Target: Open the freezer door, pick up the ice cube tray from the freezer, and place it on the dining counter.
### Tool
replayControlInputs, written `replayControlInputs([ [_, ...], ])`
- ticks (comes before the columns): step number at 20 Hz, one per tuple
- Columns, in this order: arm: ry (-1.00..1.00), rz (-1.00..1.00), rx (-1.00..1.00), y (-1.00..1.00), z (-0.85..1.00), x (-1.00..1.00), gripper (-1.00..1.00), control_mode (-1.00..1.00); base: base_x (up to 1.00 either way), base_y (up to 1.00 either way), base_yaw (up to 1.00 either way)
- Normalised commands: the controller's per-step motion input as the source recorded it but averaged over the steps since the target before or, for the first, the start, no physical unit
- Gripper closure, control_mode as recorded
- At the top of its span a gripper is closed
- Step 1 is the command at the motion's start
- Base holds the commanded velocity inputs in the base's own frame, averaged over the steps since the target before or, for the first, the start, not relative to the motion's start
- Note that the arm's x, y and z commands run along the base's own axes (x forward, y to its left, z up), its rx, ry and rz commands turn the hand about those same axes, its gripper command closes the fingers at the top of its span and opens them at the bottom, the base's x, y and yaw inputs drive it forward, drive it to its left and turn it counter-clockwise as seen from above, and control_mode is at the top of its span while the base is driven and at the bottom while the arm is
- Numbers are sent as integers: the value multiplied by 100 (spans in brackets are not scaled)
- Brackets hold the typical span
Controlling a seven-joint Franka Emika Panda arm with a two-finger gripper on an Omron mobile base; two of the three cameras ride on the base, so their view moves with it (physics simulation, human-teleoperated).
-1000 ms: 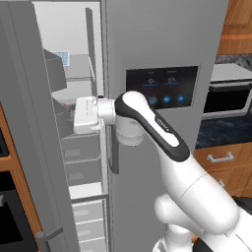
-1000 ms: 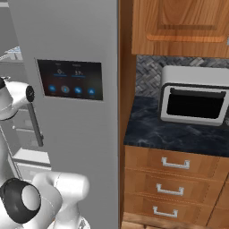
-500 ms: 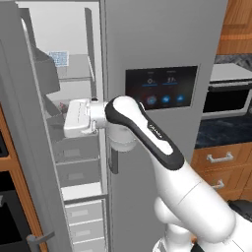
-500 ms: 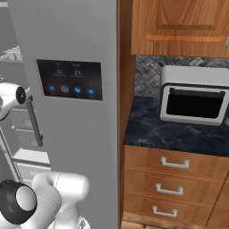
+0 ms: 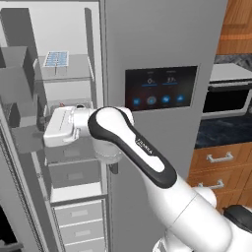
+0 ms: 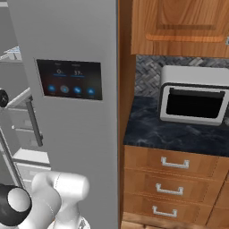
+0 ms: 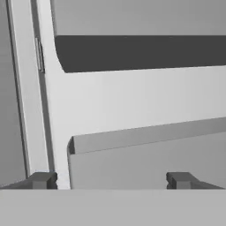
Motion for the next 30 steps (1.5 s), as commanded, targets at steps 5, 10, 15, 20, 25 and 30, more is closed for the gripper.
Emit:
replayControlInputs([
  [5, 0, 3, 0, 18, 0, -28, -100, -100, 0, 0, 0],
  [10, 0, -8, -1, -74, 12, -32, -100, -100, 0, 0, 0],
  [15, 2, -25, 0, -100, 30, 1, -100, -100, 0, 0, 0],
  [20, 14, -37, 1, -100, 52, -4, -100, -100, 0, 0, 0],
  [25, 28, -54, 0, -100, 48, -3, -100, -100, 0, 0, 0],
  [30, 31, -42, 0, -100, 34, -7, -100, -100, 0, 0, 0],
])
